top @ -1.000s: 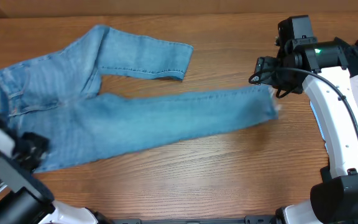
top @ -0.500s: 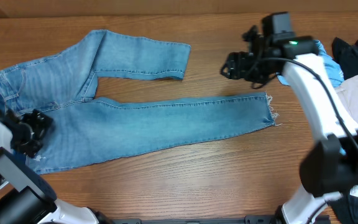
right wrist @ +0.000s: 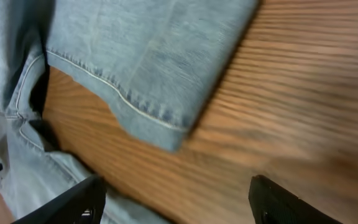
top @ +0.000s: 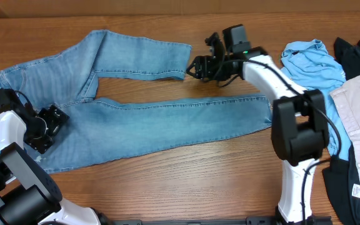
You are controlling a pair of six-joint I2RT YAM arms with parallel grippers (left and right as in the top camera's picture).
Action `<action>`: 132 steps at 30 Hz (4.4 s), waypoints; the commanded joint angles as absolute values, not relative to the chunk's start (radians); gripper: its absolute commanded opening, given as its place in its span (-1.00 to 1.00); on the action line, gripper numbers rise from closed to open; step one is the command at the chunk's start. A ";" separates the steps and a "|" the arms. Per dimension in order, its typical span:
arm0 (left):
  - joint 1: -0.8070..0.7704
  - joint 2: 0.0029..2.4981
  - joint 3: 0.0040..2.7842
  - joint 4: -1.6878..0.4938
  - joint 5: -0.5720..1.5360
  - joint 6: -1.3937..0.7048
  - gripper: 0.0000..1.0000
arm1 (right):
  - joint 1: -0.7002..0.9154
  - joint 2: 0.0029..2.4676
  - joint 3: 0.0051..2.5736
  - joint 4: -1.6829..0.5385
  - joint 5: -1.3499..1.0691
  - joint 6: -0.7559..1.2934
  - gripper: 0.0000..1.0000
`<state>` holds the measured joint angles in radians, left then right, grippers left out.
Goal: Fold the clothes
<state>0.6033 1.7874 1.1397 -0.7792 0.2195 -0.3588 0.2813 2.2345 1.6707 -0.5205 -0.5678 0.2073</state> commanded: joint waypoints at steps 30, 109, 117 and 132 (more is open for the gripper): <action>0.599 1.797 1.141 -0.802 0.199 -0.336 0.85 | 0.123 2.118 2.136 -0.886 0.035 0.125 -0.80; 0.581 1.813 1.182 -0.501 0.043 -0.310 -0.83 | -0.101 2.025 2.082 -1.692 -0.072 0.156 1.00; 0.581 1.813 1.348 -1.066 0.048 -0.328 -0.71 | -0.101 2.025 2.082 -1.692 -0.069 0.155 1.00; 0.581 1.813 0.935 -0.688 0.045 -0.375 -0.75 | -0.101 2.025 2.082 -1.694 -0.046 0.149 1.00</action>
<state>0.5884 1.7889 1.0115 -0.8059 0.0448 -0.3588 -0.1024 2.0560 2.0773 -1.6943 -0.0582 0.1520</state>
